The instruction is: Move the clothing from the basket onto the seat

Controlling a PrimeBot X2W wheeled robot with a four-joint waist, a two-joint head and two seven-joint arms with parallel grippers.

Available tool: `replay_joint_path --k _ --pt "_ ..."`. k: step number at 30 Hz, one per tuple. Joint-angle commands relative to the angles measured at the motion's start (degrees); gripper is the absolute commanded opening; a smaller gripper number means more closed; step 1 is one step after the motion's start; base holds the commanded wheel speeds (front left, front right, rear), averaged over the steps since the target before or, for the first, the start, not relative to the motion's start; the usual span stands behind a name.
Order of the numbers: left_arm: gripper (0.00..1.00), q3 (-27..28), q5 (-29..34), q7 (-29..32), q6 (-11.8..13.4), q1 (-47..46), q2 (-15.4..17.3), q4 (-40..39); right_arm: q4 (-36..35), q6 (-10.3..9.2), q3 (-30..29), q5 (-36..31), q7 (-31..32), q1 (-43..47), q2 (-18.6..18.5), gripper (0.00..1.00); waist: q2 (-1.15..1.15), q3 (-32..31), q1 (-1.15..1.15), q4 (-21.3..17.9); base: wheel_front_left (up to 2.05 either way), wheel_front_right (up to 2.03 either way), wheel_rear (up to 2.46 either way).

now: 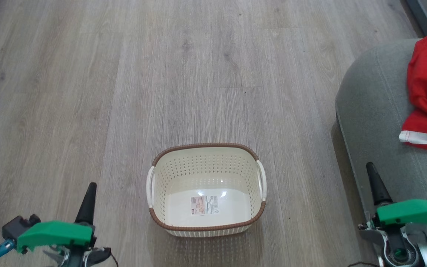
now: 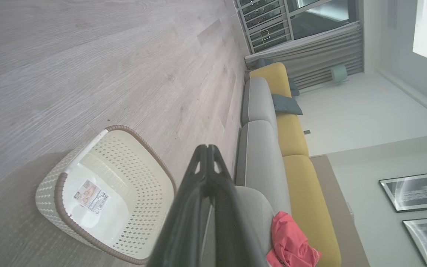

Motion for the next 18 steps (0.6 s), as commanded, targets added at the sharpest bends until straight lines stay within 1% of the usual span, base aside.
replay_joint_path --k 1,18 --pt "0.00 1.7 -1.7 0.4 -0.4 -3.3 0.2 -2.2 -2.5 0.00 0.7 1.9 0.8 -2.1 -0.1 0.00 0.00 0.0 0.00 0.0 0.00 0.00 0.00" --pt "0.00 2.5 -11.8 3.1 -0.8 -3.6 0.2 -3.5 -3.5 -0.01 0.6 13.6 3.5 -2.2 0.0 0.00 0.00 -0.4 0.00 0.0 0.00 0.00 0.00"
